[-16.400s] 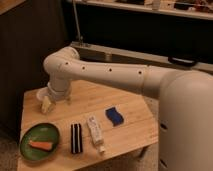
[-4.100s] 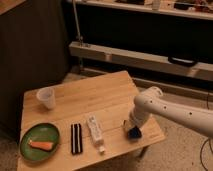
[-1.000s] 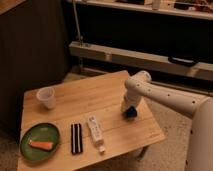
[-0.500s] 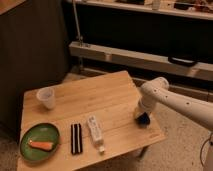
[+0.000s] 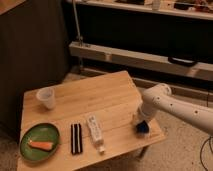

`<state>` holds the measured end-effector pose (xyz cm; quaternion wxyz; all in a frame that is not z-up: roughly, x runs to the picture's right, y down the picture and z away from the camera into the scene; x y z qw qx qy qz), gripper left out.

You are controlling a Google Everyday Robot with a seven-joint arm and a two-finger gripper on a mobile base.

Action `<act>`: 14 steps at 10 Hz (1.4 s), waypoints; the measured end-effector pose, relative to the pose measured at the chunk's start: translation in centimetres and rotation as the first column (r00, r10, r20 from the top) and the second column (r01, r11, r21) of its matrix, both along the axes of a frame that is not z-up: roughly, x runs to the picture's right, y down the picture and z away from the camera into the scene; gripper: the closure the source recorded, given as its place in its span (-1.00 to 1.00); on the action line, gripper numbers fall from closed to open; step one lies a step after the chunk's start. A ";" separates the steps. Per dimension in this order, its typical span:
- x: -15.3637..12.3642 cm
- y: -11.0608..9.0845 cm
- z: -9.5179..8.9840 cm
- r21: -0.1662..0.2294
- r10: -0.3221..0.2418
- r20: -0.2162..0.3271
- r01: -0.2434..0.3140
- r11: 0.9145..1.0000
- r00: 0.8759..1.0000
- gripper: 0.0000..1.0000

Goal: Wipe the white sponge on the table

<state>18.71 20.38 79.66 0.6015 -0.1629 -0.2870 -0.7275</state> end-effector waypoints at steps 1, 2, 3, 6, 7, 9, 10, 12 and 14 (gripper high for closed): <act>-1.3 1.8 -1.1 -0.018 0.004 0.025 -0.003 1.000 1.000 0.04; -2.1 2.6 -1.6 -0.025 0.004 0.042 -0.003 1.000 0.999 0.04; -3.2 3.3 -2.0 -0.029 -0.001 0.065 0.003 1.000 0.998 0.04; -6.3 2.9 -2.0 -0.014 -0.049 0.126 0.051 0.999 0.991 0.04; -7.2 2.9 -1.9 -0.011 -0.064 0.142 0.066 0.998 0.988 0.04; -9.5 3.1 -1.3 -0.002 -0.102 0.177 0.104 0.995 0.979 0.04; -10.3 3.3 -1.0 0.001 -0.111 0.186 0.113 0.994 0.976 0.04; -12.3 3.0 -0.3 0.018 -0.124 0.206 0.123 0.992 0.971 0.04; -13.6 2.3 0.5 0.035 -0.129 0.223 0.125 0.992 0.966 0.04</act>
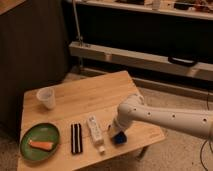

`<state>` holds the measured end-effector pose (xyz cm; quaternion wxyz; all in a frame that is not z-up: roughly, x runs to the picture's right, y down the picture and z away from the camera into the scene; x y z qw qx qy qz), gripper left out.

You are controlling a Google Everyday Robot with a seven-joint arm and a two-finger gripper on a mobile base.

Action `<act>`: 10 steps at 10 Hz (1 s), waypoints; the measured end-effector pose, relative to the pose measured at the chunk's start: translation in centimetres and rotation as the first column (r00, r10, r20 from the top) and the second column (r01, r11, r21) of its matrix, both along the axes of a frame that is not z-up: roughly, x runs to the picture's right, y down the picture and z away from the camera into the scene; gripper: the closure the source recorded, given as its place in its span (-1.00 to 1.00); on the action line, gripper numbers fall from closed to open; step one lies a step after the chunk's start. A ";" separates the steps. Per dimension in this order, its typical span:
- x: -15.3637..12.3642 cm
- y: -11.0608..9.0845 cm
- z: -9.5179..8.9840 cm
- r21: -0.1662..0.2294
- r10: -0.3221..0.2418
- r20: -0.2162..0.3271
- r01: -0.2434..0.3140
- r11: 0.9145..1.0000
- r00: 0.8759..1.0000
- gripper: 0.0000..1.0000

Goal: Wipe the white sponge on the table

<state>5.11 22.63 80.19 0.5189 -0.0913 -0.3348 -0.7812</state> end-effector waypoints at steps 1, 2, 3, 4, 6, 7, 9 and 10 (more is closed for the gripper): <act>-0.2 -0.2 0.4 0.002 0.002 0.005 -0.002 1.000 1.000 0.04; -0.5 -0.5 0.9 0.004 0.003 0.009 -0.003 1.000 1.000 0.04; -0.6 -1.1 2.1 0.005 0.010 0.010 -0.010 1.000 1.000 0.04; -0.4 -1.5 2.9 0.004 0.016 0.003 -0.016 1.000 1.000 0.04; -1.1 -3.3 5.0 0.014 0.015 -0.003 -0.015 1.000 1.000 0.04; -1.4 -3.9 5.6 0.026 0.002 -0.003 -0.002 1.000 1.000 0.04; -1.3 -3.8 5.4 0.024 0.006 -0.002 -0.006 1.000 1.000 0.11; -1.3 -3.9 5.4 0.023 0.004 -0.002 -0.004 1.000 1.000 0.26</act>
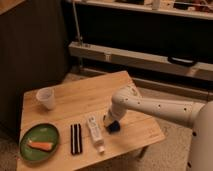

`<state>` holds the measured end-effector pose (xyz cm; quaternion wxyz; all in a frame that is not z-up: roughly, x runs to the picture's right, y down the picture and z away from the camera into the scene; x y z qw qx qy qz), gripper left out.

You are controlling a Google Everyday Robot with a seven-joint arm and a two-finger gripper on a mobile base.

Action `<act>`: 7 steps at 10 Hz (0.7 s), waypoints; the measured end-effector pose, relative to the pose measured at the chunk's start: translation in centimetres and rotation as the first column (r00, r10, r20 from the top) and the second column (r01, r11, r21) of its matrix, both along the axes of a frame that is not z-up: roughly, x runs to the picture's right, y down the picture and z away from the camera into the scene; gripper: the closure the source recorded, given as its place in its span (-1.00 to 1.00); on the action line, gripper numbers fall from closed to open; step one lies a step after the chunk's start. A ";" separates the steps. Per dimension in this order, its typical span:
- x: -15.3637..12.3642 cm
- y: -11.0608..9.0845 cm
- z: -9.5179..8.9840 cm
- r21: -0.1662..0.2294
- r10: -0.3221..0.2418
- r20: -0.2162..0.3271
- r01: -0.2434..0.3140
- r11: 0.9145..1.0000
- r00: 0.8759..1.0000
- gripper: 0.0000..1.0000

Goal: Wipe the white sponge on the table

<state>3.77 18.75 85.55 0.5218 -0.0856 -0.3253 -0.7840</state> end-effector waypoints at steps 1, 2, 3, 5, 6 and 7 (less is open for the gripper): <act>0.3 -0.2 0.3 -0.004 0.006 -0.011 -0.006 1.000 1.000 0.44; 0.9 -0.9 1.0 0.002 0.007 -0.035 -0.007 1.000 0.999 0.47; 1.6 -2.2 1.9 0.017 0.021 -0.051 -0.020 1.000 0.998 0.47; 4.0 -5.3 3.2 0.050 0.028 -0.088 -0.024 0.998 0.996 0.47; 4.6 -6.8 3.4 0.062 0.031 -0.104 -0.025 0.998 0.994 0.47; 5.1 -7.8 3.4 0.075 0.037 -0.114 -0.029 0.997 0.993 0.47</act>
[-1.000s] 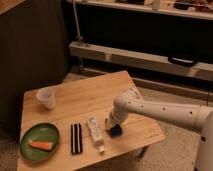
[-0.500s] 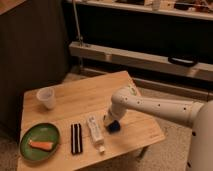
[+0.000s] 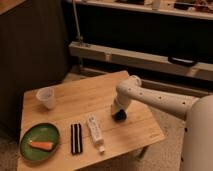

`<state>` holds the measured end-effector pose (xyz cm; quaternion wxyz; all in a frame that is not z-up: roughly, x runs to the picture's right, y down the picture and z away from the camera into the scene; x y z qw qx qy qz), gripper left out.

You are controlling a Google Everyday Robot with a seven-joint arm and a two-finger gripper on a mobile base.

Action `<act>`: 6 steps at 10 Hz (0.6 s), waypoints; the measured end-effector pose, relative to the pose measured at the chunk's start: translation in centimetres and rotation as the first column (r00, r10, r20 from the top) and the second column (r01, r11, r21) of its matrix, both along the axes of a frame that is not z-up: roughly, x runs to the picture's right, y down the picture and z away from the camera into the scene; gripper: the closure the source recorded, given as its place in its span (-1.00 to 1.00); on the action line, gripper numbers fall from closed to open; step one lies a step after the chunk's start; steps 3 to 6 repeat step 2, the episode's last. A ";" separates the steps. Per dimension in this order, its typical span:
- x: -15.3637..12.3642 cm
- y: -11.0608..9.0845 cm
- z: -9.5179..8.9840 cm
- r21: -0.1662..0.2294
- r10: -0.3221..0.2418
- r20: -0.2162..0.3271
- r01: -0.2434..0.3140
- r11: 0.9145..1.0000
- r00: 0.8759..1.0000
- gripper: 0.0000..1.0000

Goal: Wipe the white sponge on the table

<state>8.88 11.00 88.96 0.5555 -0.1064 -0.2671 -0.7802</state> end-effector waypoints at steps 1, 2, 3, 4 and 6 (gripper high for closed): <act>0.8 -0.3 -0.2 0.001 0.003 -0.017 -0.003 1.000 1.000 0.47; 1.9 -0.5 -0.6 0.004 0.009 -0.033 -0.008 1.000 0.999 0.47; 1.9 -0.5 -0.6 0.004 0.009 -0.033 -0.008 1.000 0.999 0.47; 1.9 -0.5 -0.6 0.004 0.009 -0.033 -0.008 1.000 0.999 0.47; 1.9 -0.5 -0.6 0.004 0.009 -0.033 -0.008 1.000 0.999 0.47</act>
